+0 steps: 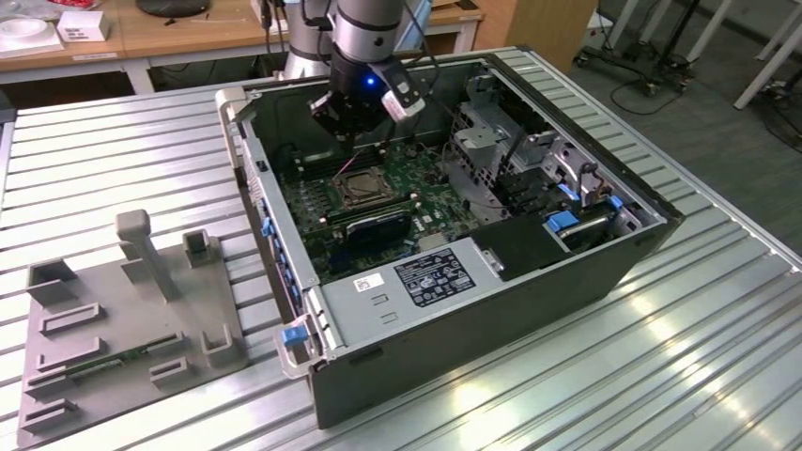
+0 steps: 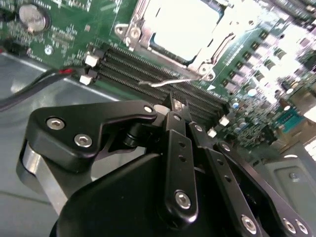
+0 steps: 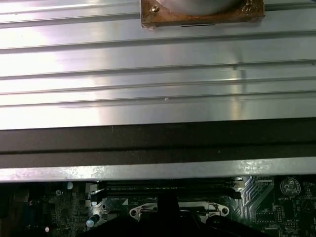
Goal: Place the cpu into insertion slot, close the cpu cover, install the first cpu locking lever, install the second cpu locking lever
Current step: 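Install the first cpu locking lever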
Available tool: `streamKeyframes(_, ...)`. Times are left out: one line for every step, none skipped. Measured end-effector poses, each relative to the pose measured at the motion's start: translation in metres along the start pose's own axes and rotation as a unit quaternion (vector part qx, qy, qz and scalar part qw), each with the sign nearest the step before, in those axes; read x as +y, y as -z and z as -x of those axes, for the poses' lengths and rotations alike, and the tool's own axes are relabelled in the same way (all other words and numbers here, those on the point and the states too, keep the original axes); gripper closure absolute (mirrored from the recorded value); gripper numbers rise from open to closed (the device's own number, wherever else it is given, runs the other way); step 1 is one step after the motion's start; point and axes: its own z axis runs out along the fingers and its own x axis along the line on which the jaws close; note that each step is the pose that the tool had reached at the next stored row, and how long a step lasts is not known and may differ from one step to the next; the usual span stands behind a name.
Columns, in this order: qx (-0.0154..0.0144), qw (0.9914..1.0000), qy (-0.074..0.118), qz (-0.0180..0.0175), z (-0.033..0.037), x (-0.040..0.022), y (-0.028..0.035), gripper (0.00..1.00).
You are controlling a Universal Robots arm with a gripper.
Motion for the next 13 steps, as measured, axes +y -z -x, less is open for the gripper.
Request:
streamKeyframes(0.0, 1.0, 0.0, 0.0002, 0.0, -0.0003, -0.0001, 0.89)
streamKeyframes(0.0003, 1.0, 0.0, 0.0002, 0.0001, -0.0006, -0.0002, 0.89)
streamKeyframes(0.0008, 1.0, 0.0, 0.0001, 0.0003, -0.0011, -0.0003, 0.89)
streamKeyframes(0.0015, 1.0, 0.0, 0.0, 0.0005, -0.0019, -0.0003, 0.89)
streamKeyframes(0.0019, 1.0, -0.001, 0.0, 0.0007, -0.0026, -0.0005, 0.89)
streamKeyframes(0.0021, 1.0, -0.001, 0.0001, 0.0009, -0.0031, -0.0007, 0.89)
streamKeyframes(0.0022, 1.0, -0.001, 0.0002, 0.001, -0.0036, -0.0007, 0.89)
streamKeyframes(0.0023, 1.0, -0.001, 0.0005, 0.0012, -0.004, -0.0008, 0.89)
streamKeyframes(0.0024, 1.0, -0.001, 0.0007, 0.0015, -0.0042, -0.001, 0.89)
streamKeyframes(0.0028, 0.99999, -0.001, 0.0008, 0.0019, -0.0044, -0.0011, 0.89)
streamKeyframes(0.0035, 0.99999, -0.002, 0.0008, 0.0025, -0.0046, -0.0014, 0.89)
streamKeyframes(0.0042, 0.99999, -0.002, 0.0009, 0.0032, -0.0048, -0.0019, 0.89)
streamKeyframes(0.0051, 0.99998, -0.002, 0.0015, 0.0039, -0.0051, -0.0026, 0.89)
